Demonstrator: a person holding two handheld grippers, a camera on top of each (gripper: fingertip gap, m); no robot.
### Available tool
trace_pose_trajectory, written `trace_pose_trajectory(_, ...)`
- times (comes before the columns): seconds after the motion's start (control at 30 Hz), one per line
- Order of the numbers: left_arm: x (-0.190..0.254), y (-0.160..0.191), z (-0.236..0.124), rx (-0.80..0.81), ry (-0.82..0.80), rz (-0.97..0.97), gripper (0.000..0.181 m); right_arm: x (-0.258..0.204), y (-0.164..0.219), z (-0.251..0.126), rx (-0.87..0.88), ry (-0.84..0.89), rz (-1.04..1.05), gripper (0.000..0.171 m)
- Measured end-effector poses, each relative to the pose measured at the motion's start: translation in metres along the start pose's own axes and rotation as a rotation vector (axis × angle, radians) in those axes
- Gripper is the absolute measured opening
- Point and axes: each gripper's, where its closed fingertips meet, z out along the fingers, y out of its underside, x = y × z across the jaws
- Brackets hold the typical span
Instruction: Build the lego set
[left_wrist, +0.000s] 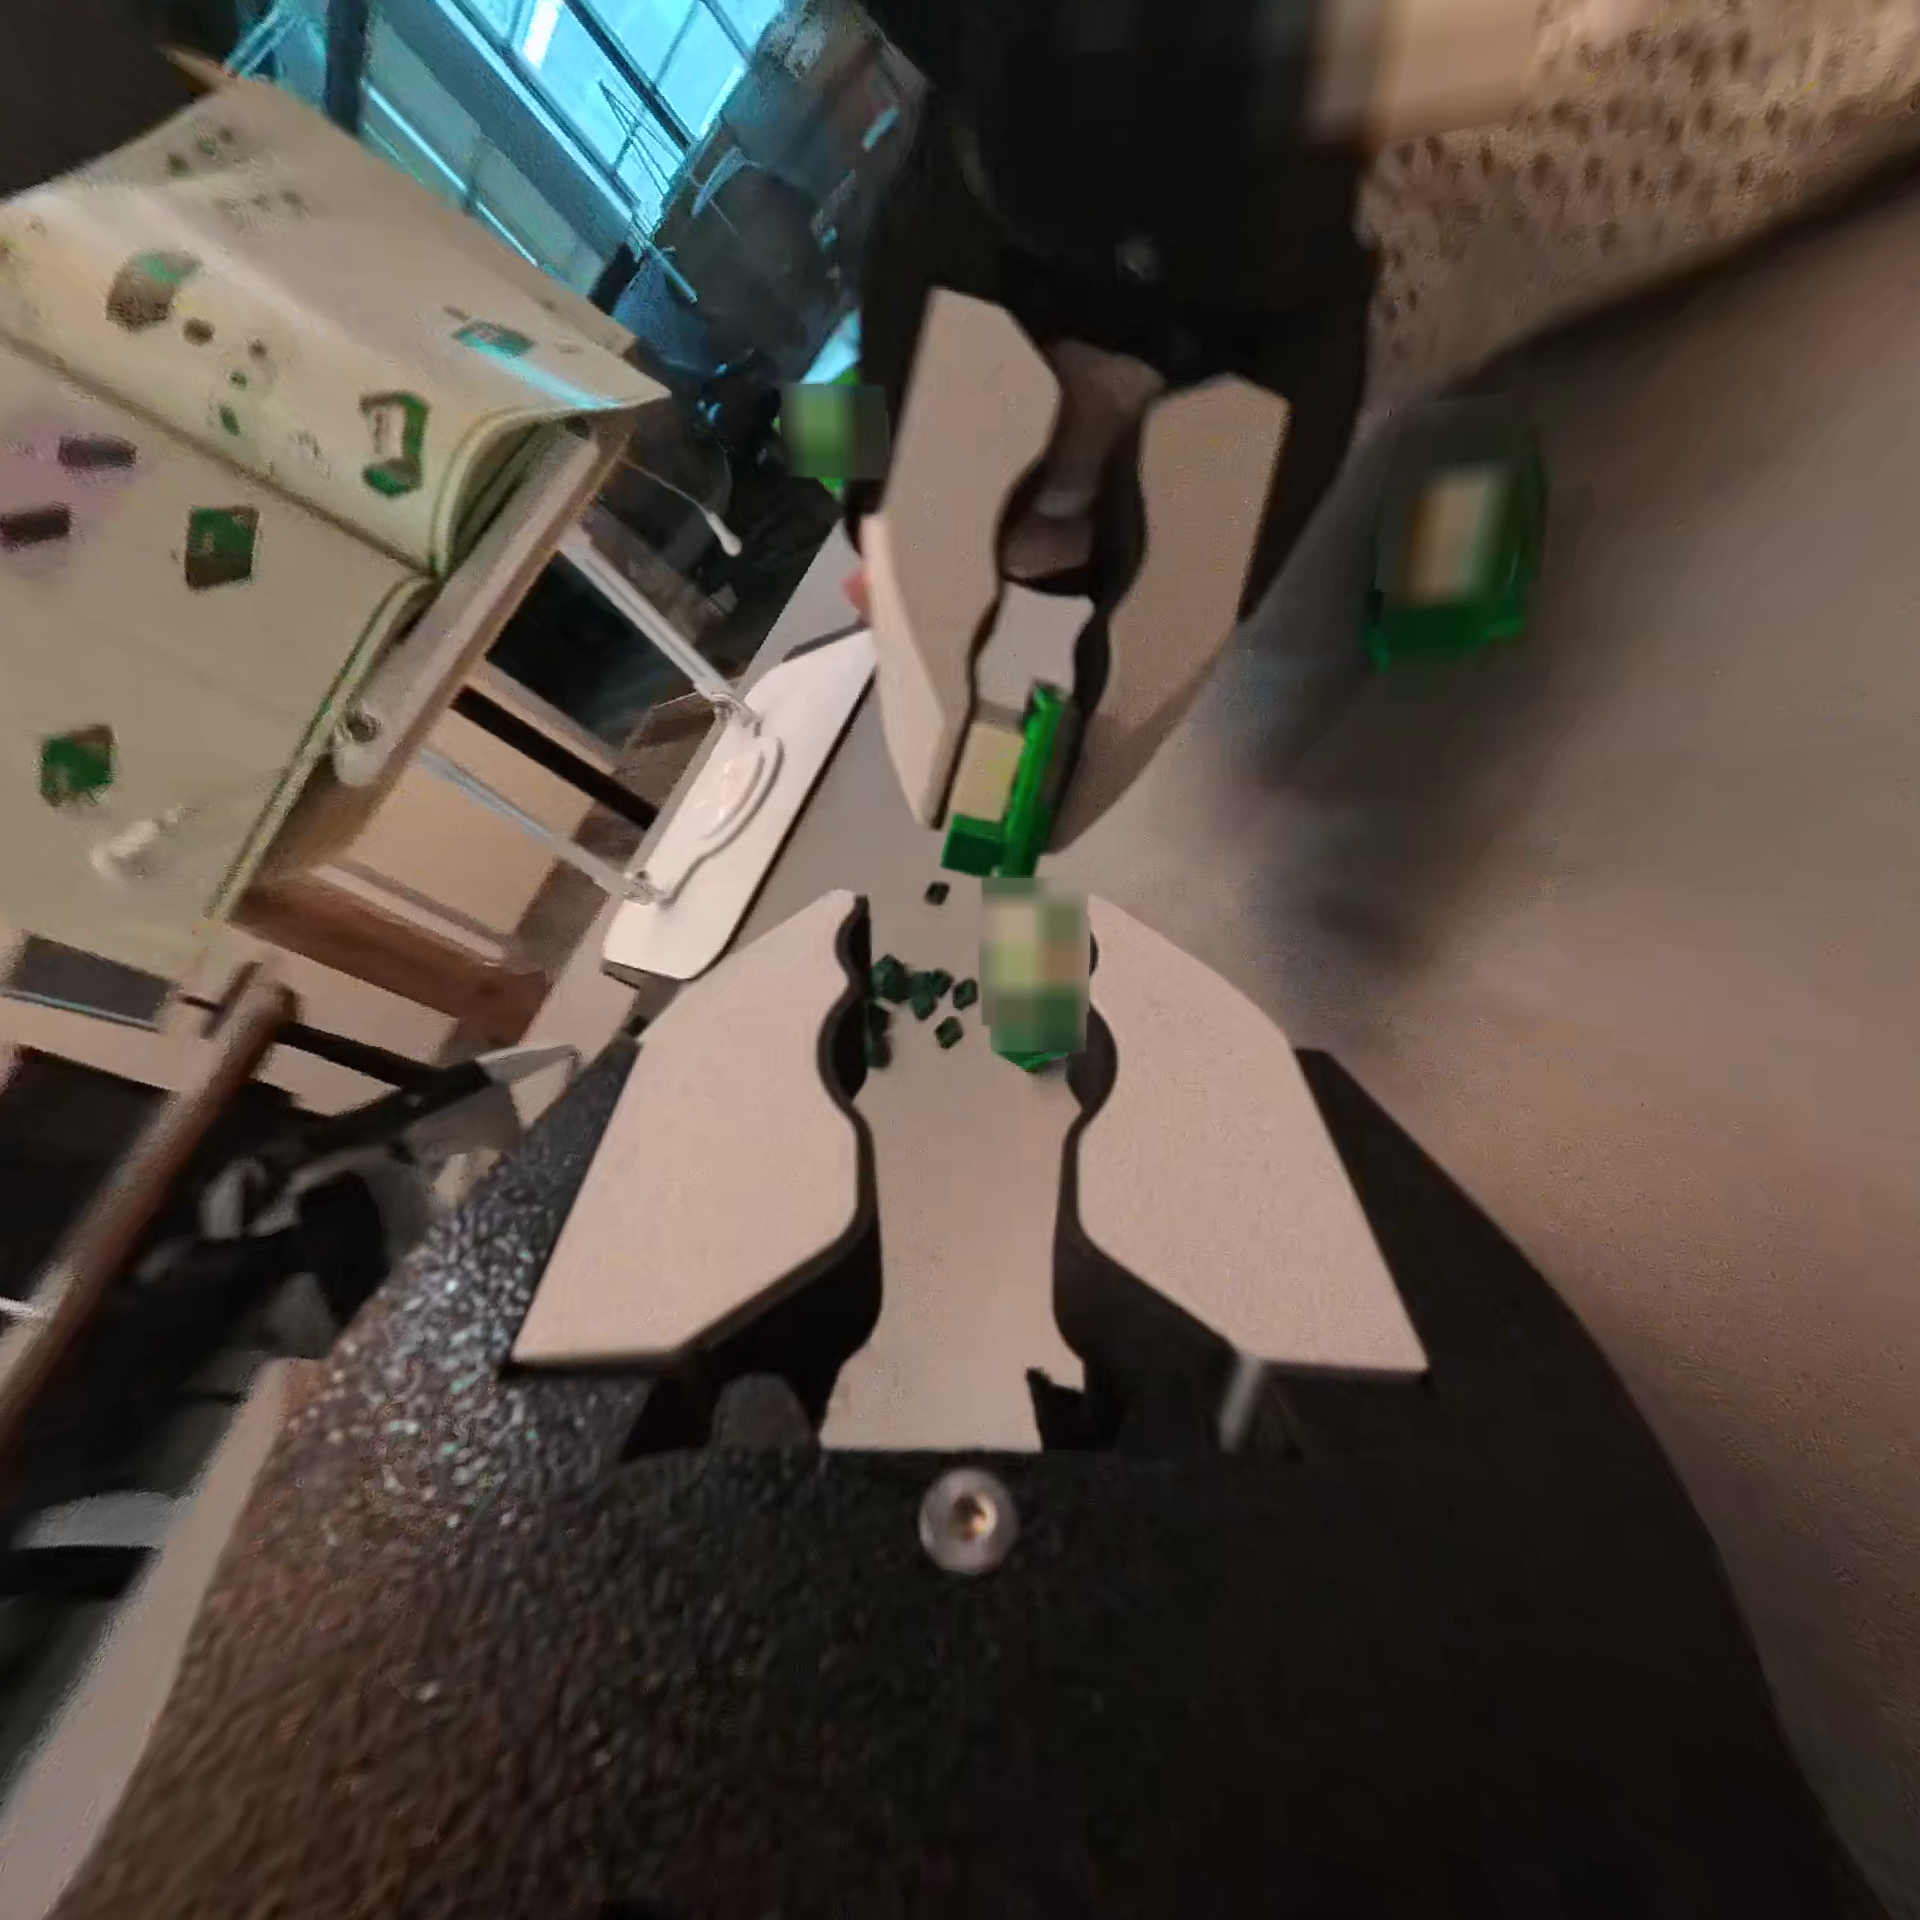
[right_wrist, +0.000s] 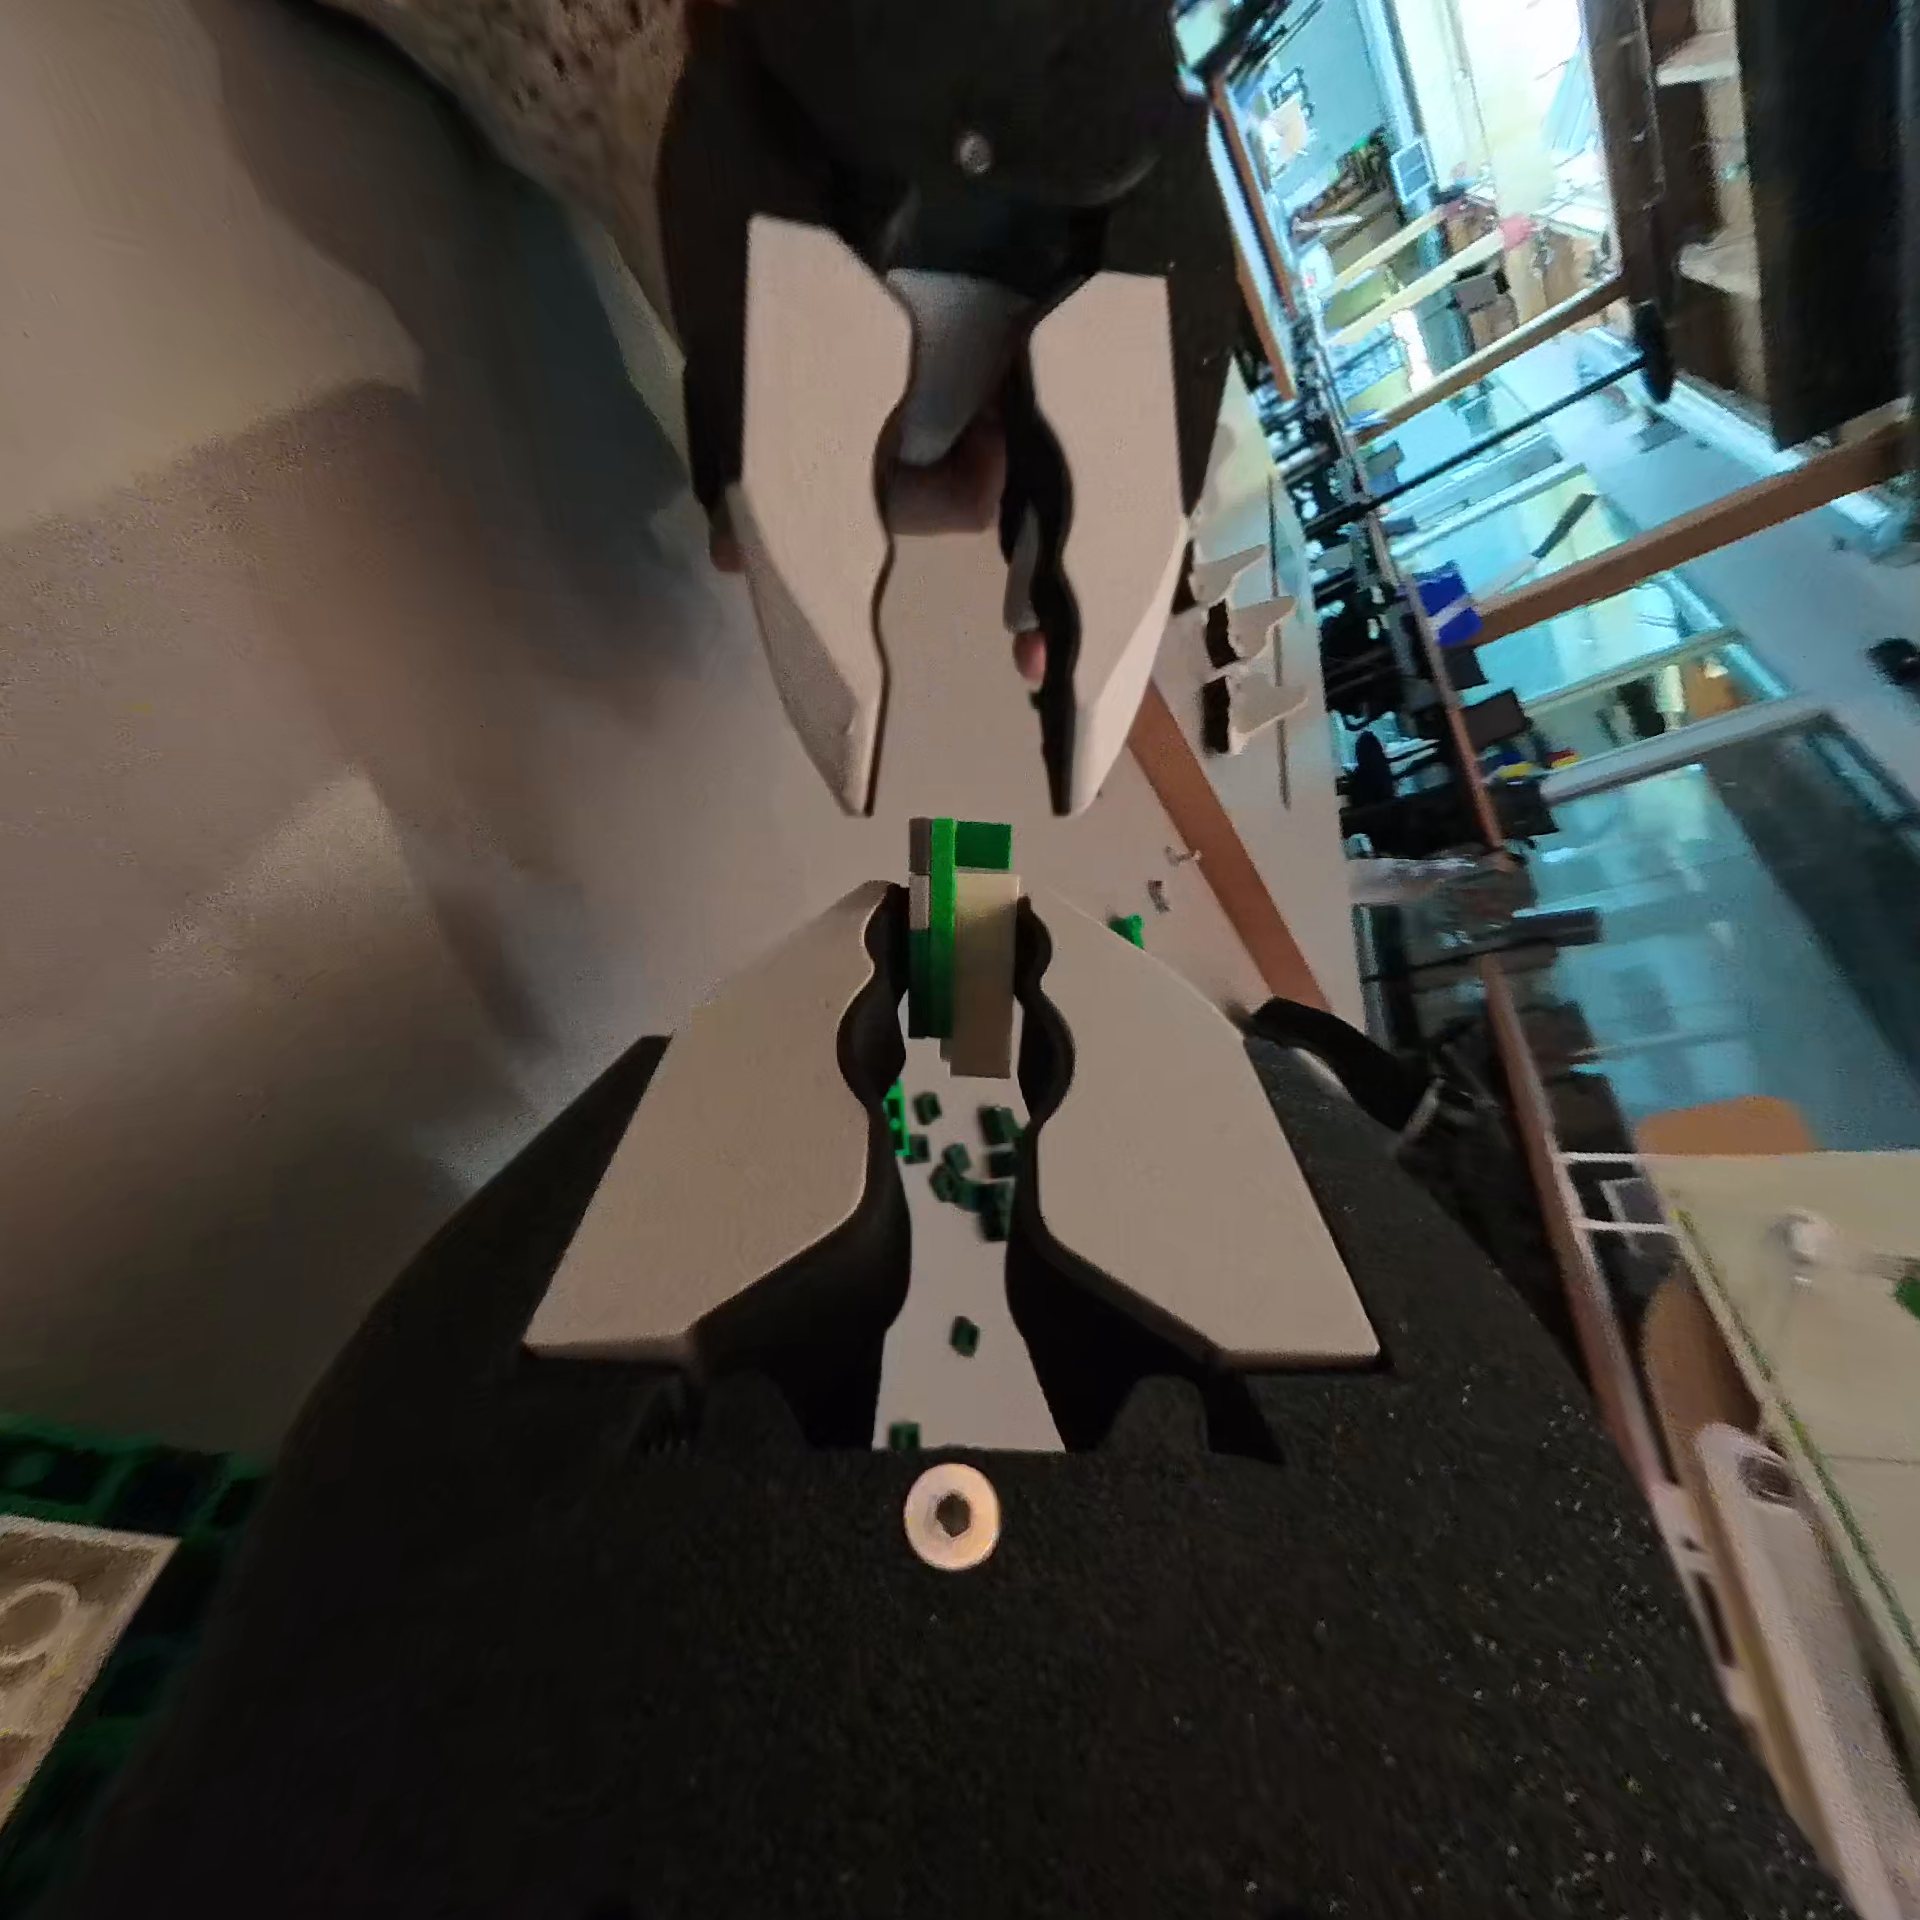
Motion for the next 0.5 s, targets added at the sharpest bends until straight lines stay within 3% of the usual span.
trace_pose_trajectory(0.5, 0.016, 0.003, 0.01, -0.06, 0.026, 0.06, 0.017, -0.015, 0.003, 0.004, -0.015, -0.099, 0.034, 0.018)
